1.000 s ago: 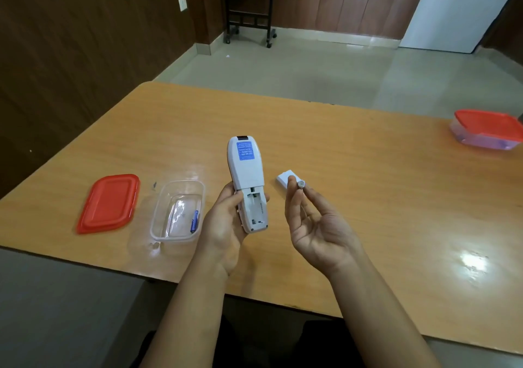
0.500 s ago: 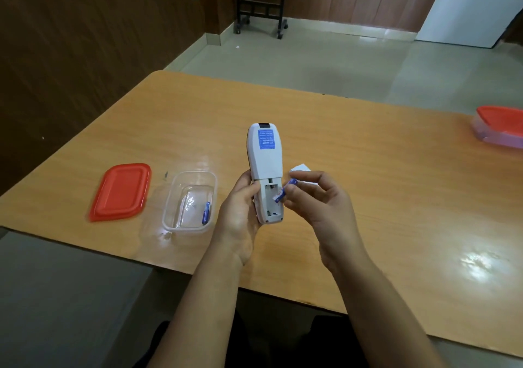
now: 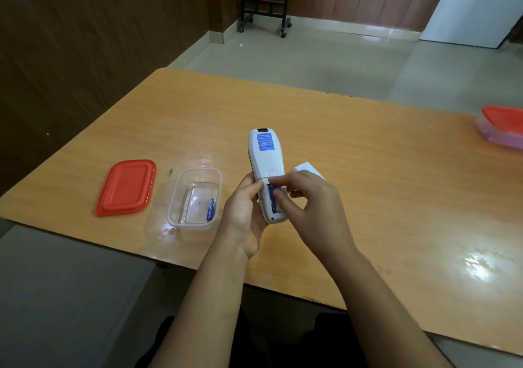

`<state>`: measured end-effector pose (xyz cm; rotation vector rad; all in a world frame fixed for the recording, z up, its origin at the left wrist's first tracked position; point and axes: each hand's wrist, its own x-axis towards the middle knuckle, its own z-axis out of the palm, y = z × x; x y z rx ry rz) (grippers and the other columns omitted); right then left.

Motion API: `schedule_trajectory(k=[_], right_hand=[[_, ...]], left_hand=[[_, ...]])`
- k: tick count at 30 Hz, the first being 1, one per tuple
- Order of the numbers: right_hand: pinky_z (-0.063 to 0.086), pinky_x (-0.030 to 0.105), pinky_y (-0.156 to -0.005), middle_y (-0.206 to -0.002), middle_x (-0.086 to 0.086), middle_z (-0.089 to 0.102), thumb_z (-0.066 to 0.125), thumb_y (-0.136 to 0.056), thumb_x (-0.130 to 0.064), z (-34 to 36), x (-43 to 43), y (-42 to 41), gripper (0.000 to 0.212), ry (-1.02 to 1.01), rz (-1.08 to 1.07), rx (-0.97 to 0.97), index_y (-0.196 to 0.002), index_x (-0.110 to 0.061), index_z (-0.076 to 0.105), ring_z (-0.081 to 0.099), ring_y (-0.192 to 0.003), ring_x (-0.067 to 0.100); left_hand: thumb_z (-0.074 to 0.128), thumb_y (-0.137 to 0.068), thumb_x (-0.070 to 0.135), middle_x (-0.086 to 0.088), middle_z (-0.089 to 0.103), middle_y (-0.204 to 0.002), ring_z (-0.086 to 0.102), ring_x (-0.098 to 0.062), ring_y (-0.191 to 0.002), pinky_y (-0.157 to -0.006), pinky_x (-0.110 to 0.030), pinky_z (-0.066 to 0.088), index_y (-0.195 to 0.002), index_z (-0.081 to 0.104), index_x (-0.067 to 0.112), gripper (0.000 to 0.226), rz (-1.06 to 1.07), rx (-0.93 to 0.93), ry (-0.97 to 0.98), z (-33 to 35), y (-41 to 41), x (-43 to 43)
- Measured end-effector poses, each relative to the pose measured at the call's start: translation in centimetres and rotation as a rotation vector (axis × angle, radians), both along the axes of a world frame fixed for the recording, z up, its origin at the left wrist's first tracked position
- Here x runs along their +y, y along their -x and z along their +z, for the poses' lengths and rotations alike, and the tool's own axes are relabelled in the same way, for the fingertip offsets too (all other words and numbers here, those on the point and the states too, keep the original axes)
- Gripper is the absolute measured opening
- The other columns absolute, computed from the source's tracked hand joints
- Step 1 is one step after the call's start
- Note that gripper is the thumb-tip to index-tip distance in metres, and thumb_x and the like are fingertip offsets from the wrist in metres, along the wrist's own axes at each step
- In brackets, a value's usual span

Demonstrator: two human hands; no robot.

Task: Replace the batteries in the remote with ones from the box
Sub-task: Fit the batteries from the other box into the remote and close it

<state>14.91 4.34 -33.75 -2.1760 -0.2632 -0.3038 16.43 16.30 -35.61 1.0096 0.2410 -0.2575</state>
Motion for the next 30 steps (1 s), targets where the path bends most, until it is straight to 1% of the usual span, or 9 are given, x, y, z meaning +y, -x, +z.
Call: schedule_trajectory(k=[4, 8, 12, 16, 20, 22, 25, 28, 30], right_hand=[[0.035, 0.01, -0.081, -0.107, -0.002, 0.064, 0.041, -0.077, 0.007, -0.4, -0.5, -0.2, 0.052, 0.145, -0.01, -0.038, -0.107, -0.021, 0.073, 0.051, -0.1, 0.011], [0.04, 0.021, -0.088, -0.116, 0.0, 0.058, 0.039, -0.073, 0.019, -0.8, -0.6, 0.0, 0.065, 0.155, -0.002, -0.009, -0.11, -0.023, 0.073, 0.049, -0.109, 0.014], [0.047, 0.03, -0.084, -0.122, -0.005, 0.056, 0.041, -0.074, 0.014, -1.6, -0.5, 0.4, 0.068, 0.239, -0.001, -0.024, -0.117, -0.031, 0.068, 0.05, -0.108, 0.012], [0.048, 0.031, -0.063, -0.12, -0.002, 0.061, 0.041, -0.062, 0.005, -2.3, 0.1, 0.9, 0.07, 0.444, -0.06, -0.172, -0.116, -0.028, 0.069, 0.061, -0.099, 0.021], [0.044, 0.031, -0.069, -0.125, -0.006, 0.059, 0.04, -0.06, 0.002, -2.6, 0.3, 1.1, 0.075, 0.542, -0.076, -0.14, -0.122, -0.033, 0.063, 0.062, -0.103, 0.019], [0.046, 0.026, -0.08, -0.133, -0.013, 0.052, 0.037, -0.067, 0.007, -2.5, 0.0, 1.0, 0.077, 0.397, -0.026, -0.087, -0.127, -0.037, 0.059, 0.053, -0.113, 0.003], [0.035, 0.002, -0.092, -0.129, -0.023, 0.054, 0.039, -0.075, 0.018, -1.6, 0.0, 1.0, 0.073, -0.084, 0.064, 0.104, -0.123, -0.032, 0.062, 0.039, -0.115, -0.024], [0.045, 0.015, -0.085, -0.106, -0.024, 0.067, 0.042, -0.085, 0.01, -1.4, 0.0, 0.6, 0.053, -0.372, -0.039, 0.193, -0.106, -0.03, 0.071, 0.06, -0.103, -0.004], [0.046, 0.017, -0.077, -0.097, -0.015, 0.071, 0.043, -0.089, 0.002, -1.3, 0.2, 0.1, 0.043, -0.395, -0.086, 0.282, -0.1, -0.028, 0.072, 0.064, -0.092, 0.004]], left_hand=[[0.038, -0.098, 0.015, 0.0, 0.072, -0.103, 0.07, -0.013, -0.083, -0.079, -0.039, 0.053, -0.128, 0.058, 0.023, 0.037, 0.001, 0.002, 0.025, -0.1, -0.1, -0.1], [0.038, -0.097, 0.013, 0.003, 0.074, -0.095, 0.071, -0.013, -0.078, -0.074, -0.037, 0.053, -0.125, 0.059, 0.022, 0.037, 0.007, 0.013, 0.019, -0.4, -0.2, -0.1], [0.039, -0.097, 0.013, -0.001, 0.073, -0.096, 0.068, -0.018, -0.085, -0.077, -0.038, 0.053, -0.128, 0.057, 0.02, 0.036, 0.029, 0.068, 0.056, -0.6, -0.2, -0.1], [0.039, -0.098, 0.013, -0.004, 0.071, -0.099, 0.072, -0.017, -0.08, -0.073, -0.039, 0.055, -0.132, 0.055, 0.018, 0.037, 0.013, 0.083, 0.086, -0.5, -0.7, -0.1], [0.038, -0.098, 0.013, -0.003, 0.071, -0.092, 0.072, -0.014, -0.072, -0.06, -0.033, 0.058, -0.132, 0.054, 0.017, 0.037, 0.033, 0.102, 0.116, -0.4, -0.6, -0.2], [0.038, -0.099, 0.013, -0.006, 0.069, -0.1, 0.07, -0.018, -0.079, -0.062, -0.033, 0.058, -0.133, 0.052, 0.016, 0.037, 0.05, 0.1, 0.136, -0.2, -0.6, 0.0], [0.038, -0.099, 0.013, -0.005, 0.067, -0.104, 0.066, -0.017, -0.083, -0.065, -0.031, 0.056, -0.132, 0.053, 0.016, 0.036, 0.087, 0.073, 0.138, 0.5, -0.7, 0.5], [0.036, -0.1, 0.014, -0.005, 0.068, -0.101, 0.071, -0.016, -0.076, -0.066, -0.03, 0.057, -0.127, 0.055, 0.014, 0.033, 0.186, 0.036, 0.154, 1.4, -0.8, 1.6], [0.035, -0.1, 0.015, -0.008, 0.067, -0.105, 0.07, -0.02, -0.082, -0.071, -0.034, 0.056, -0.128, 0.054, 0.012, 0.033, 0.298, 0.009, 0.158, 1.8, -1.0, 3.2]])
